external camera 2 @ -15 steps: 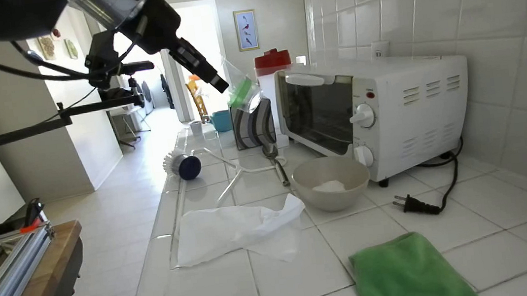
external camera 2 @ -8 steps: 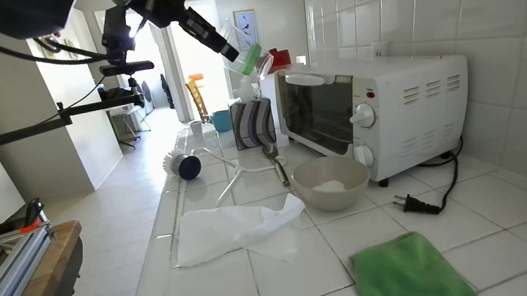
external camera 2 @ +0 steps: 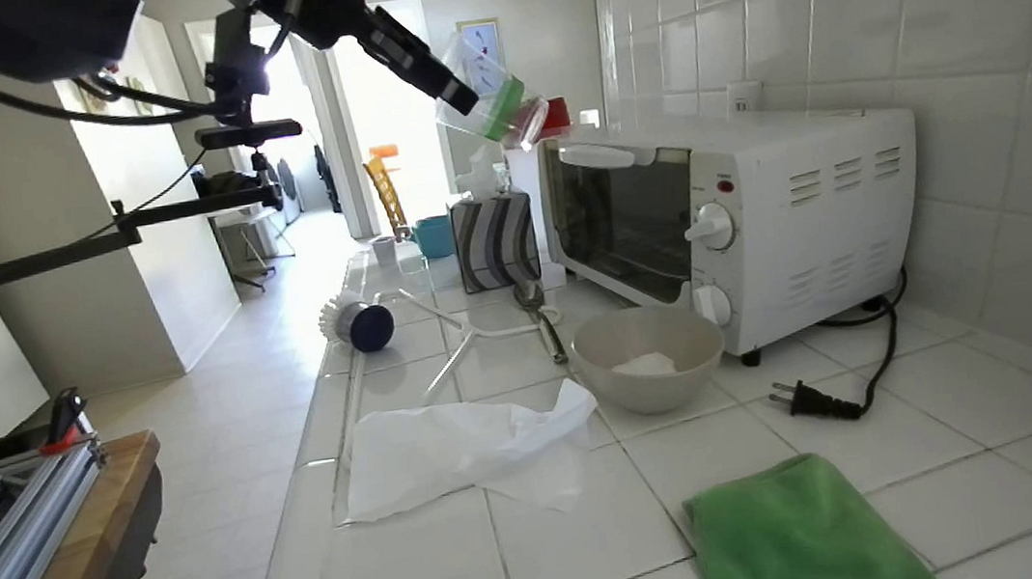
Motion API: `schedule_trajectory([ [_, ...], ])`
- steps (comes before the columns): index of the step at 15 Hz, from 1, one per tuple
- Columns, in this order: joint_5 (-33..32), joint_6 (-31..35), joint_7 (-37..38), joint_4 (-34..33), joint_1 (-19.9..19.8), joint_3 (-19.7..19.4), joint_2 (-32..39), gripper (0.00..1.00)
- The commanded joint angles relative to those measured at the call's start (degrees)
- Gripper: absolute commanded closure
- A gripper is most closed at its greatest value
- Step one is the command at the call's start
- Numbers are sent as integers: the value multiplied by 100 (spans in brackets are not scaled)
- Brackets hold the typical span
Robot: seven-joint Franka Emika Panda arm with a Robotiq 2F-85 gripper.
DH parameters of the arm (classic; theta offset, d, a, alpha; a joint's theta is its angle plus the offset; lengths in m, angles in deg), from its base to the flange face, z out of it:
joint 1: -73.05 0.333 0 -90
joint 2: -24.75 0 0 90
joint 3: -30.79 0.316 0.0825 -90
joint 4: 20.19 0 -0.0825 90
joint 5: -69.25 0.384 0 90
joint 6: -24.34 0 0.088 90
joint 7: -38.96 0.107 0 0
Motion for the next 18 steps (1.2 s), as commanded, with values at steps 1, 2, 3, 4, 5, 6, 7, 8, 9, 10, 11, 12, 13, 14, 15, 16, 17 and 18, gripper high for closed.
schedule_trajectory([
  [1,-6,-867,-207,36,29,170,-314,99],
  [2,-12,-1018,-231,24,56,231,-428,99],
  [3,864,-931,-1046,212,-870,1143,-427,99],
  [4,1079,-978,-1206,211,-983,1330,-549,99],
  [5,590,-1147,-693,9,-400,876,-731,99],
  [6,1589,-941,-1613,213,-1289,1730,-758,99],
  [7,1835,-860,-1738,214,-1334,1801,-815,99],
  [8,1328,-939,-1173,16,-986,1490,-910,99],
  [9,1476,-836,-1262,26,-1133,1601,-960,99],
  [10,1378,-893,-1194,-42,-1017,1555,-816,96],
  [11,1378,-892,-1194,-42,-1035,1551,-887,96],
  [12,1378,-891,-1194,-38,-1063,1550,-922,96],
  [13,1378,-890,-1194,-33,-1074,1561,-928,96],
  [14,1378,-890,-1194,-30,-1075,1563,-926,96],
  [15,1378,-890,-1194,-29,-1076,1563,-926,96],
  [16,1378,-890,-1194,-29,-1076,1567,-926,96],
  [17,1378,-890,-1194,-28,-1077,1567,-926,99],
  [18,1397,-838,-1161,-9,-1051,1555,-901,99],
])
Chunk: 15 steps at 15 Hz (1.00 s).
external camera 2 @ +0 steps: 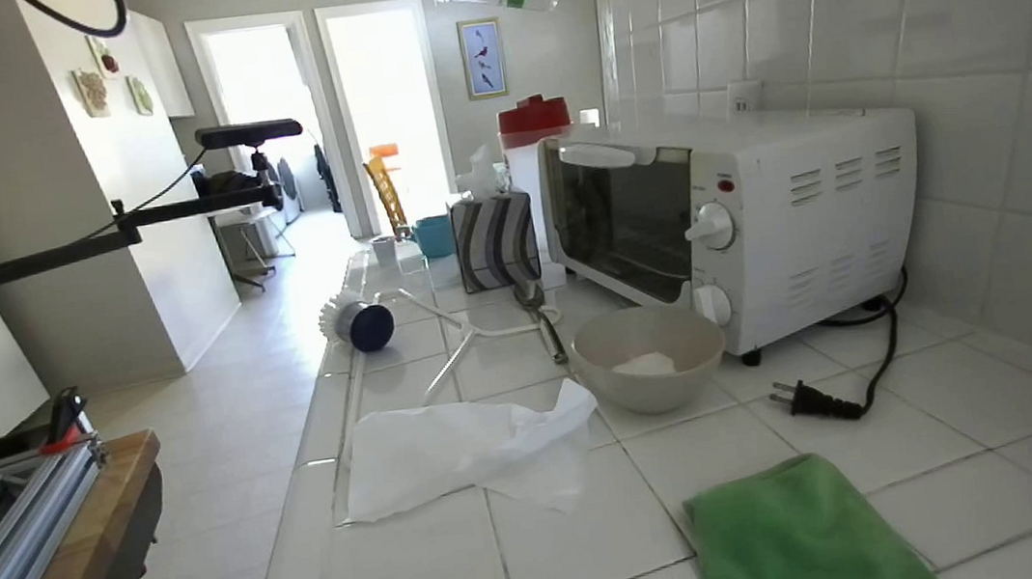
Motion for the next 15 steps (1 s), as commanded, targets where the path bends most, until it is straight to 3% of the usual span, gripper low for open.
schedule_trajectory([
  [1,72,116,85,28,47,-30,39,99],
  [7,694,1082,541,1,101,-151,120,99],
  [15,1558,1070,1209,175,265,-143,327,99],
])
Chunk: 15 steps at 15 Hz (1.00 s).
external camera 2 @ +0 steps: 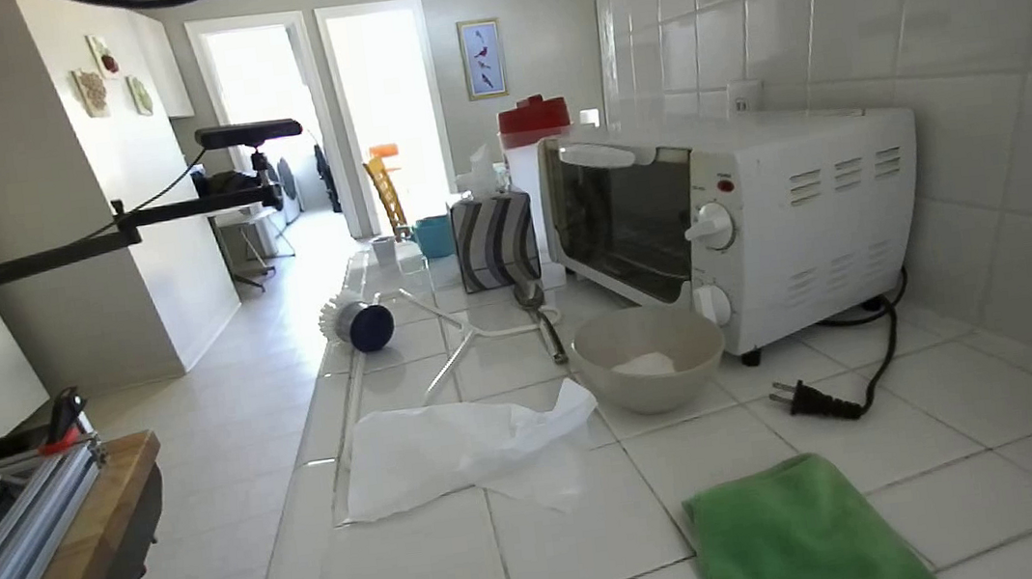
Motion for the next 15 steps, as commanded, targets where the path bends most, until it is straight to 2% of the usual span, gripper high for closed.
schedule_trajectory([
  [1,83,358,527,150,290,-151,294,99],
  [2,23,-9,270,106,123,-2,114,96],
  [4,24,-6,424,168,238,-7,241,96],
  [14,24,1,469,160,248,-58,238,96],
  [15,145,-138,620,165,266,-32,219,99],
])
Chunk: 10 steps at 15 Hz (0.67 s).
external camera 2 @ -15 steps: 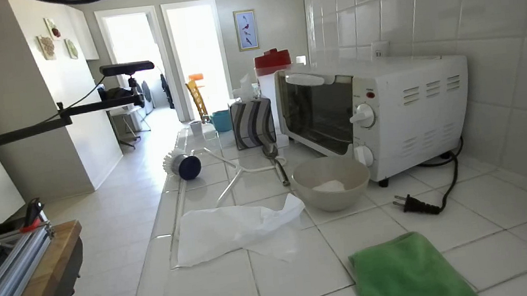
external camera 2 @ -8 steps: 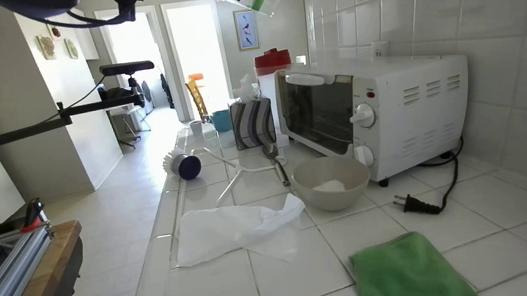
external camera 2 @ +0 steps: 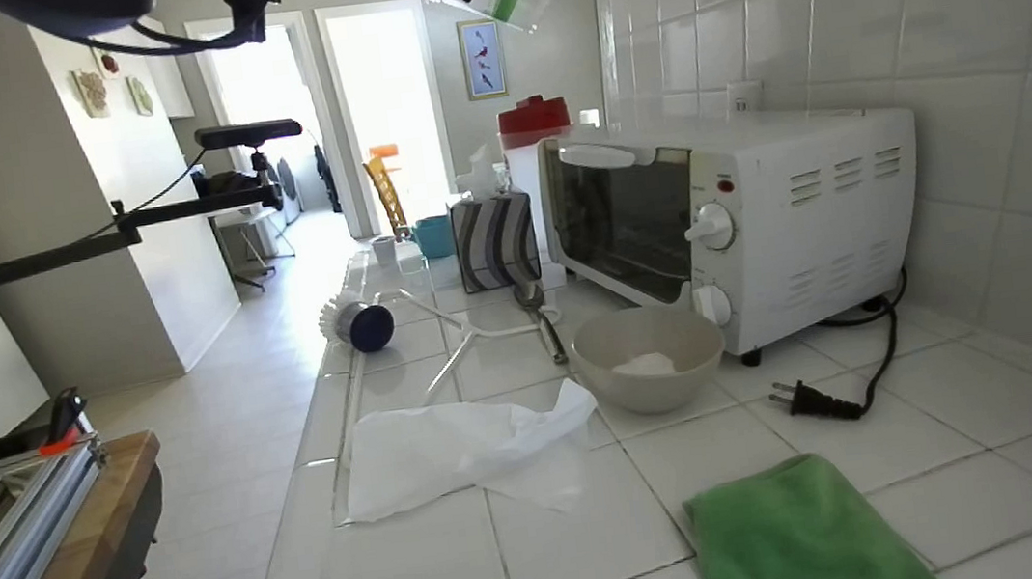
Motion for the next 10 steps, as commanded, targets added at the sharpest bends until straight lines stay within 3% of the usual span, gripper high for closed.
schedule_trajectory([
  [1,239,-434,223,-1,-6,102,-60,99],
  [5,841,-1125,1055,61,243,156,-16,99],
  [10,1671,-1236,1736,166,723,-32,12,99],
])
